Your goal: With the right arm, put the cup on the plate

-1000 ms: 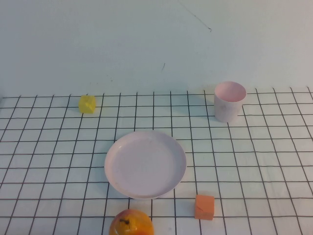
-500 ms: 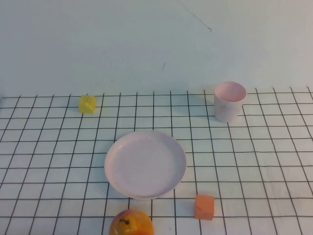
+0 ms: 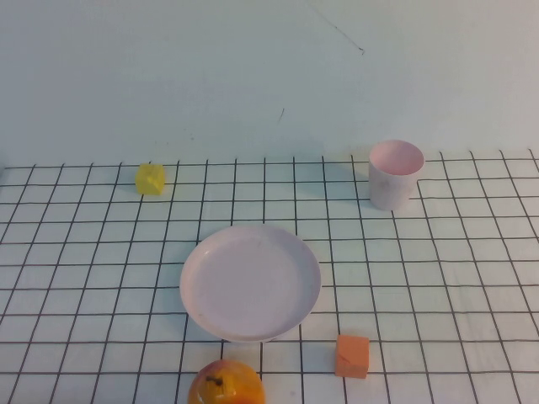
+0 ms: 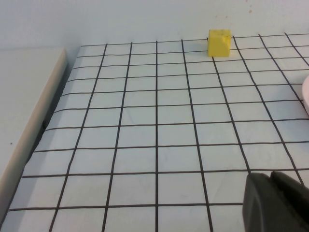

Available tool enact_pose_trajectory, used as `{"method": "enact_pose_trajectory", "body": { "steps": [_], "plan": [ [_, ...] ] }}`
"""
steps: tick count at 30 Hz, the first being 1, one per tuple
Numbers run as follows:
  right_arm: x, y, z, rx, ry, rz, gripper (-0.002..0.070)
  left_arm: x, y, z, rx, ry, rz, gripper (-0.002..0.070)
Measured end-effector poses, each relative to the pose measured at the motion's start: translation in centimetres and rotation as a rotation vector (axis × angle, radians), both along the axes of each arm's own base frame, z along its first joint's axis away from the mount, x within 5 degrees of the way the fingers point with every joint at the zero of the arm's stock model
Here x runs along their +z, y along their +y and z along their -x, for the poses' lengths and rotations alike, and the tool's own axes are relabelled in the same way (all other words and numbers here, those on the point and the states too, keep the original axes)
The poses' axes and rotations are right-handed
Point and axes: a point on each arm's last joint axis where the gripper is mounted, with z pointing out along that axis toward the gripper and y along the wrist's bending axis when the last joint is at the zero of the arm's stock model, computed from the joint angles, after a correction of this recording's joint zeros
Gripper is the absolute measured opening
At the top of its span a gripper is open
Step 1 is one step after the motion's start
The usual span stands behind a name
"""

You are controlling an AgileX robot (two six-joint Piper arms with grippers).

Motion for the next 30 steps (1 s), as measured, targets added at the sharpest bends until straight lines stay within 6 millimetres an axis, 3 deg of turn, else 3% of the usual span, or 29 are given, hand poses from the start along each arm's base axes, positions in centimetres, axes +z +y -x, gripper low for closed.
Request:
{"method": "enact_pose_trajectory", "body": {
  "steps": [6,10,16,20,30],
  "plan": [
    [1.2,-0.5,1.7,-0.003,-0.230,-0.063,-0.0002,0.0,0.0,0.0,0.000,0.000,0.000,-0.0003],
    [2.1,-0.8,2.0,0.000,-0.261,-0.114,-0.0002,0.0,0.0,0.0,0.000,0.000,0.000,-0.0003],
    [6.7,-0.6,3.0,0.029,-0.188,-0.104,-0.0002,0.0,0.0,0.0,0.000,0.000,0.000,-0.0003],
    [9.4,0.0,4.1,0.009,-0.150,-0.010,-0.0002,0.0,0.0,0.0,0.000,0.000,0.000,-0.0003],
    [13.8,0.8,8.8,-0.121,-0.442,0.172,-0.0002,0.0,0.0,0.0,0.000,0.000,0.000,-0.0003]
  ]
}}
